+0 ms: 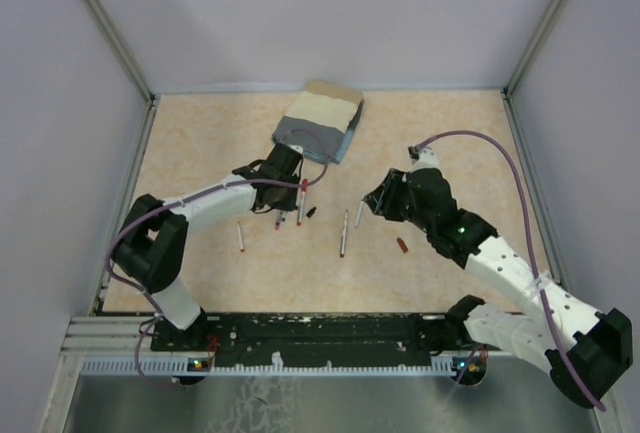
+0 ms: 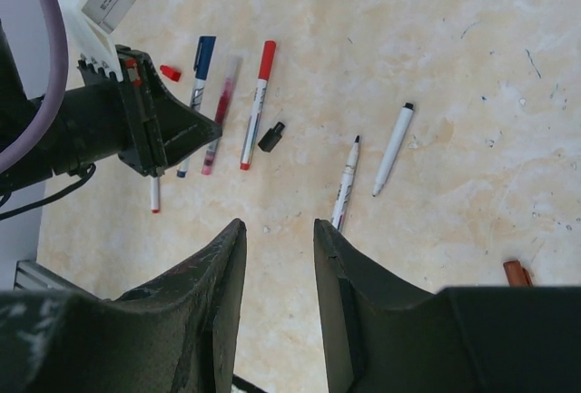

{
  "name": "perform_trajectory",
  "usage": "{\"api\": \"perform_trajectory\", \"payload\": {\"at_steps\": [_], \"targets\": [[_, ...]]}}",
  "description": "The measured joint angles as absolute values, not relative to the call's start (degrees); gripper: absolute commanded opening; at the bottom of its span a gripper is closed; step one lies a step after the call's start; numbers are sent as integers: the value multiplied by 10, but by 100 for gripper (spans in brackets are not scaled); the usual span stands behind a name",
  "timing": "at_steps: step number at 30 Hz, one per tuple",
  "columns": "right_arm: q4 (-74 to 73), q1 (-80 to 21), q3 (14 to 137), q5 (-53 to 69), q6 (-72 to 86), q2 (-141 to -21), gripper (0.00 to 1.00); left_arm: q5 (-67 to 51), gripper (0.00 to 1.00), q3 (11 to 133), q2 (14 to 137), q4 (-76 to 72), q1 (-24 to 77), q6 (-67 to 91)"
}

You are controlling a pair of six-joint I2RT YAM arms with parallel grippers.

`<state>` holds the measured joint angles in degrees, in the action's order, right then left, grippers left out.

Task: Insert the pens into the pen caps
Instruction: Place the pen at the center of the board.

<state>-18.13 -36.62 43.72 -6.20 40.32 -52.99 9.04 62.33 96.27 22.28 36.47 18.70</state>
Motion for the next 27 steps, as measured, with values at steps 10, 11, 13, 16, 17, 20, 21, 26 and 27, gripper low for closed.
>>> {"api": "perform_trajectory", "payload": {"at_steps": [10, 11, 13, 16, 17, 20, 21, 26, 27], "targets": [[-170, -366, 425, -57, 416, -530, 35, 111, 0, 647, 1004, 223, 361, 188], [-169, -366, 423, -57, 417, -530, 35, 111, 0, 648, 1006, 222, 361, 188], [-167, -366, 422, -52, 419, -531, 35, 113, 0, 652, 1011, 220, 359, 188], [-162, -366, 420, -48, 422, -532, 35, 114, 0, 659, 1022, 219, 357, 188], [-161, -366, 420, -46, 423, -533, 35, 113, 0, 661, 1026, 218, 356, 189], [-158, -366, 420, -43, 423, -537, 35, 109, 2, 664, 1038, 217, 352, 191], [-159, -366, 420, -42, 424, -538, 35, 109, 3, 665, 1040, 217, 350, 193], [-158, -366, 420, -37, 427, -538, 35, 109, 5, 667, 1050, 217, 349, 196], [-158, -366, 420, -36, 427, -538, 35, 109, 6, 667, 1052, 217, 349, 196]]}}
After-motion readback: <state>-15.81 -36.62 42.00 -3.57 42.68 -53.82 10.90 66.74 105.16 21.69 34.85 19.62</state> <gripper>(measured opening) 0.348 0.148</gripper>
